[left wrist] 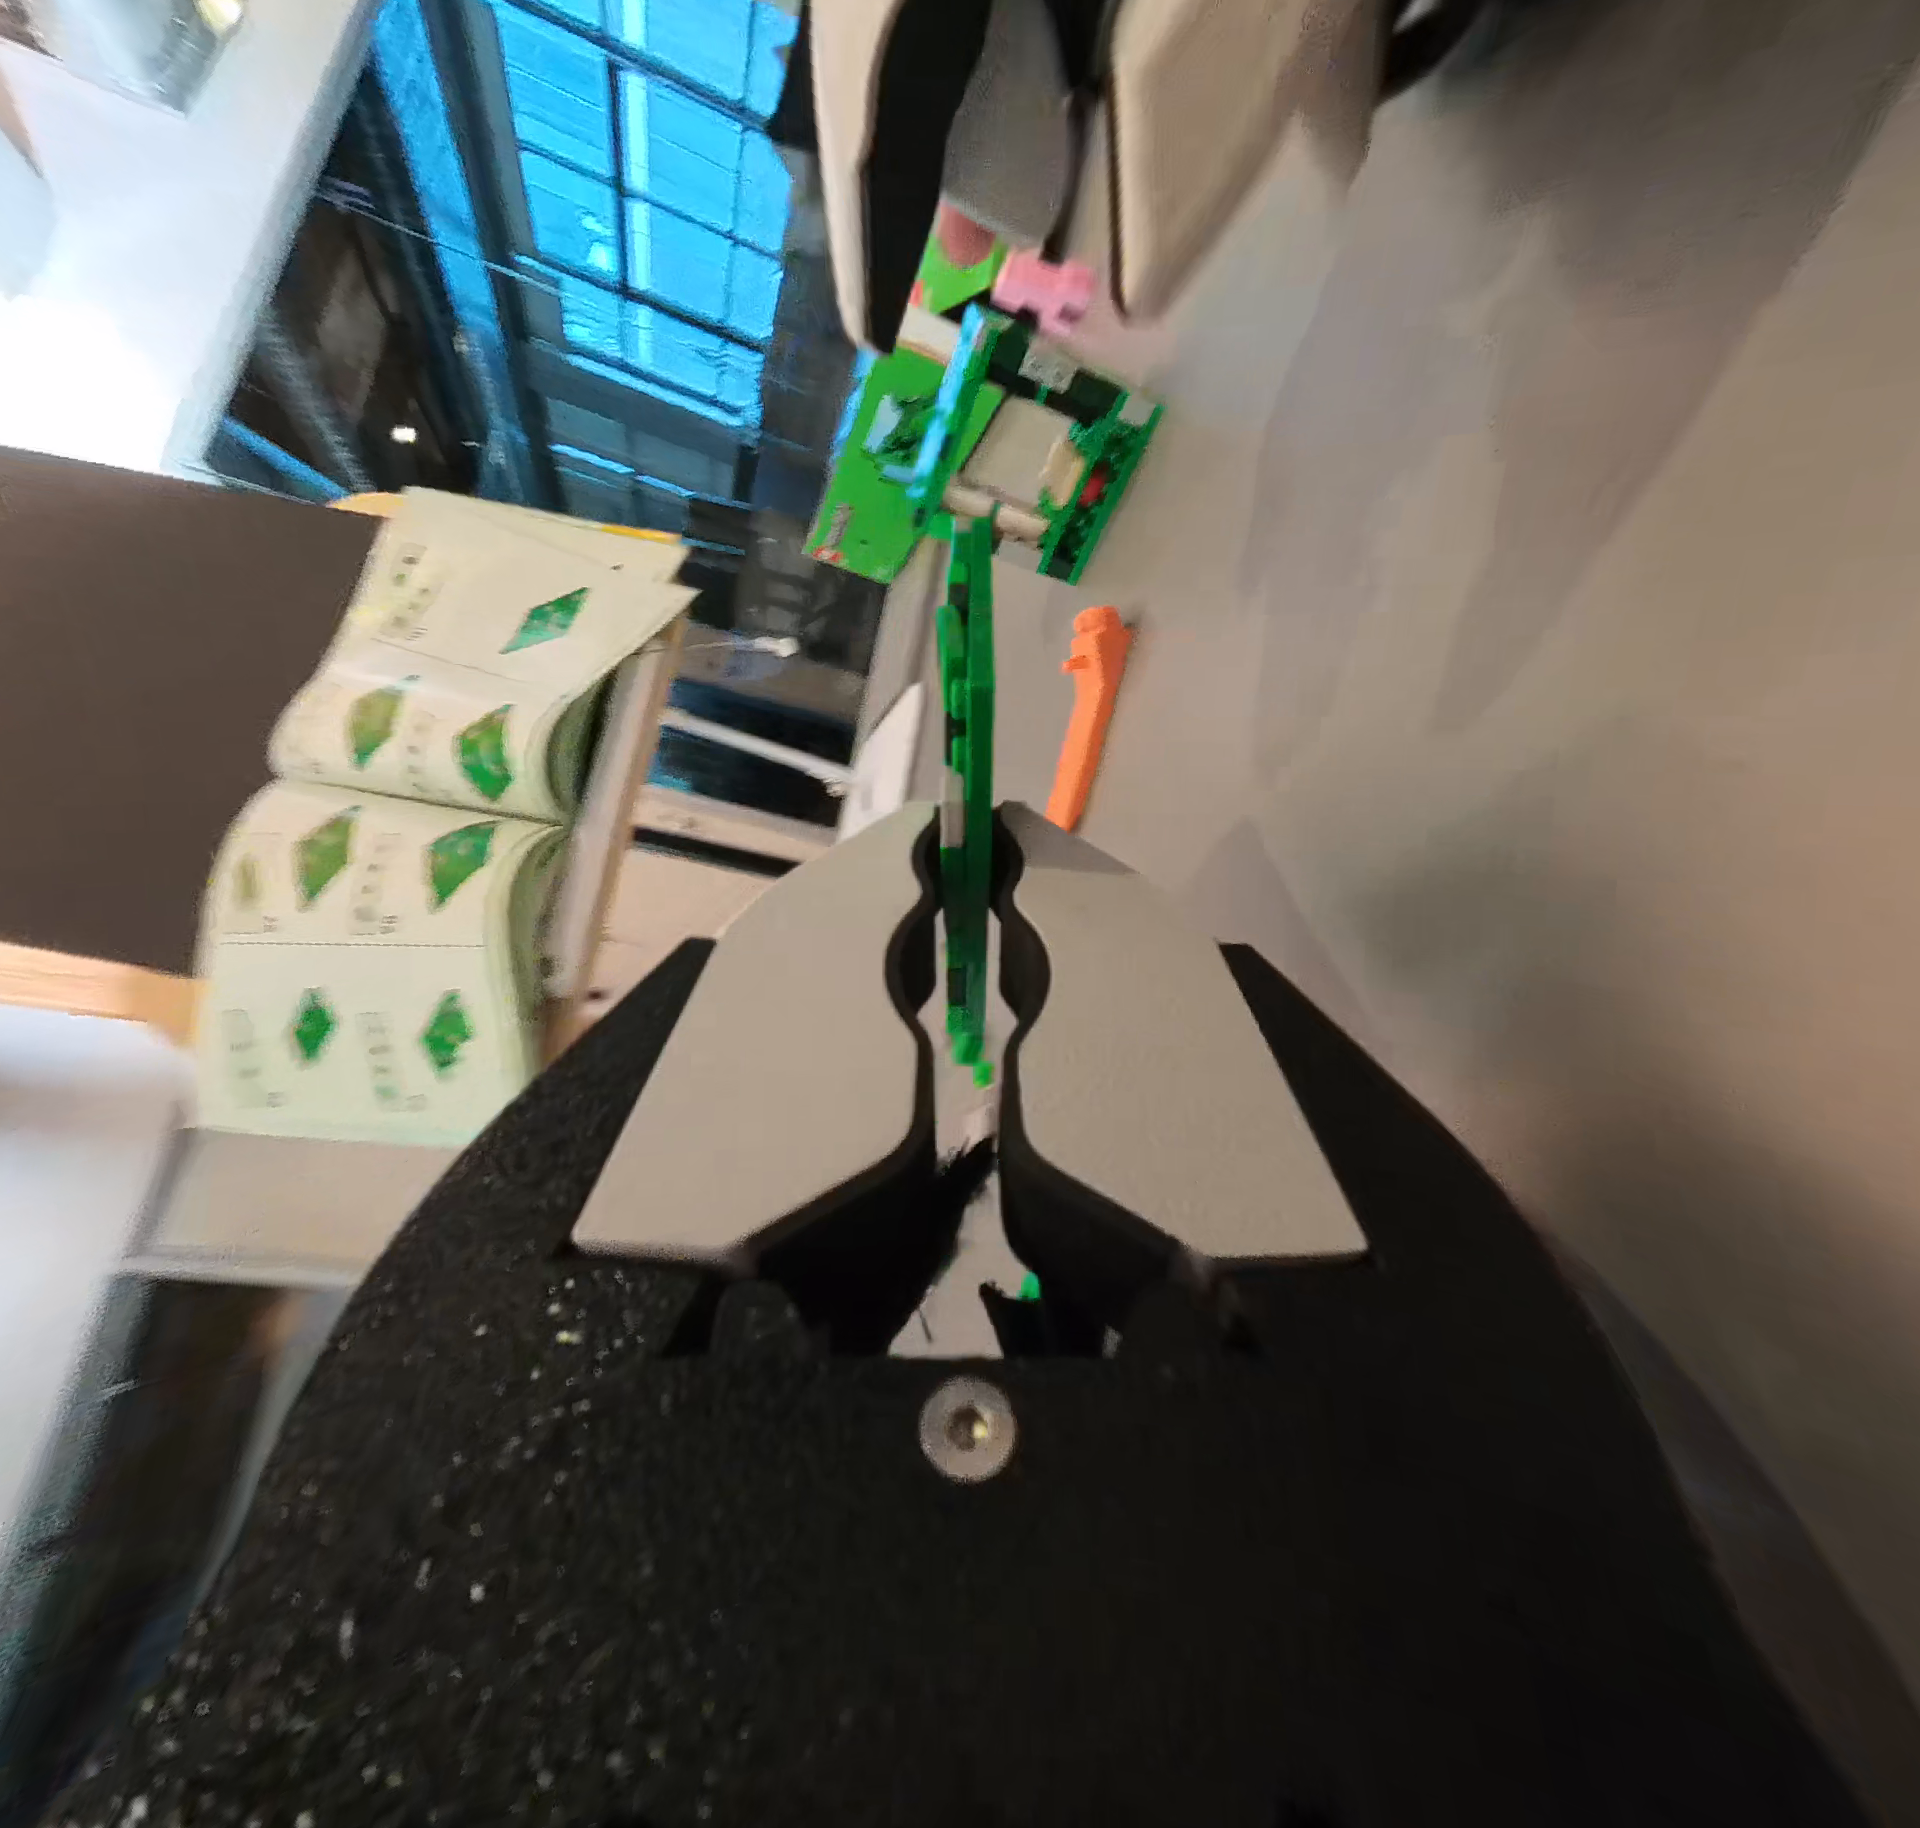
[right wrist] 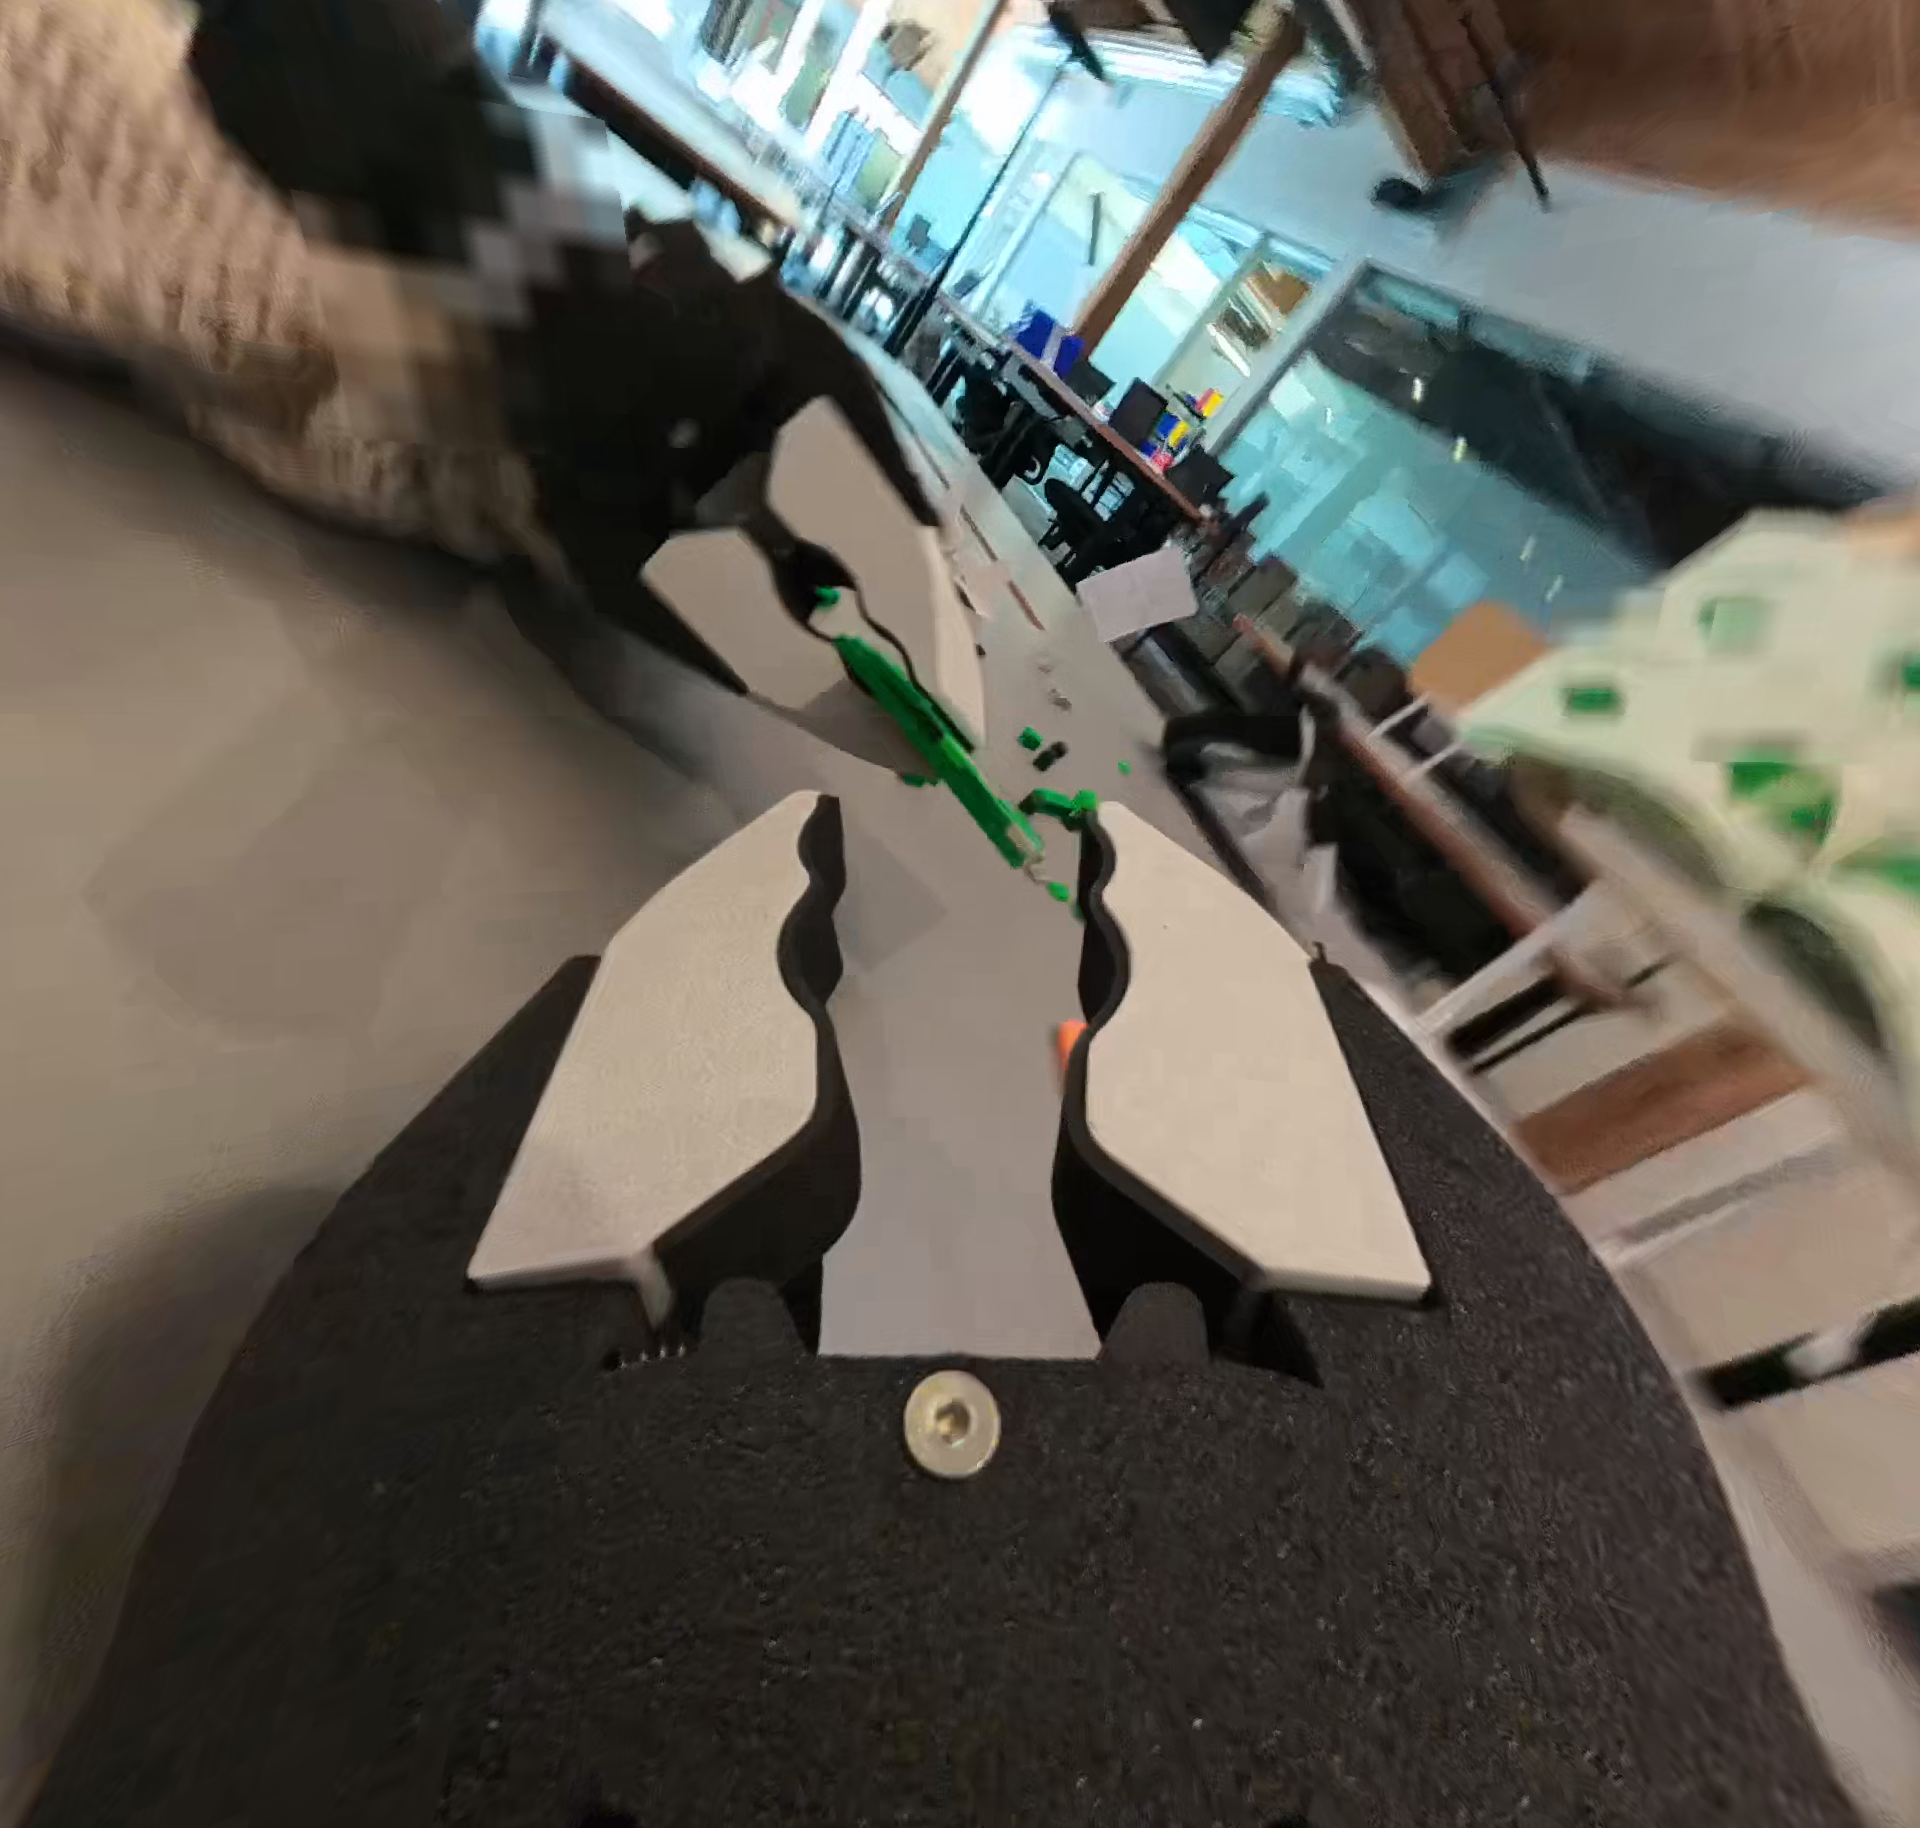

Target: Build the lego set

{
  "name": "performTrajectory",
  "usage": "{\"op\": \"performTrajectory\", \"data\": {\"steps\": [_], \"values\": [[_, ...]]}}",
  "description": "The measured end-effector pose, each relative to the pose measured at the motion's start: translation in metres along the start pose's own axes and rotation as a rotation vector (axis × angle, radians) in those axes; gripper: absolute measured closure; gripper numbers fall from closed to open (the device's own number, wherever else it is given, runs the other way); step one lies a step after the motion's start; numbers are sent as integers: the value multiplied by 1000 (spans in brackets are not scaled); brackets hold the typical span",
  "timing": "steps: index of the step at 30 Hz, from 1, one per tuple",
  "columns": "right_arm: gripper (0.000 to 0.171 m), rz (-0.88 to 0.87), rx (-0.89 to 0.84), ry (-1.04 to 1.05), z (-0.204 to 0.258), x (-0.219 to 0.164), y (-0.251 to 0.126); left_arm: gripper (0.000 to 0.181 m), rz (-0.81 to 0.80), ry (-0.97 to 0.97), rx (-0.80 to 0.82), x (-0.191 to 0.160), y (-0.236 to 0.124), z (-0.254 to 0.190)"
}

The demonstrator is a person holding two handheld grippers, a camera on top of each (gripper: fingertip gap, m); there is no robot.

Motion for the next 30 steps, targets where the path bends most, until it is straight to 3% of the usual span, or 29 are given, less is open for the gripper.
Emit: {"op": "performTrajectory", "data": {"steps": [2,4,14,23,25,28,30], "values": [[134,50,39,-301,9,5,11,175,-32,-81,-59,2,0,-4],[132,131,88,-425,15,8,28,176,-29,-116,-98,0,2,-7],[162,250,159,-454,12,4,54,176,-16,-178,-142,-4,3,-10],[165,244,122,-475,15,6,52,174,-30,-171,-118,-1,1,-7],[161,182,84,-358,8,8,51,175,-38,-186,-91,0,1,-4],[125,109,52,-180,-4,7,41,175,12,-133,-75,-7,2,-5],[122,12,39,-42,-6,6,31,175,20,-108,-76,-7,3,-7]]}}
Point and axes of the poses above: each gripper's, where its closed fingertips meet, y out along the fingers, x out of its top, z = x × y across the jaws, the point moved 4 cm from there along -y, back along the fingers, and after that the axes turned 2 degrees about -y, right-handed, at the moved point
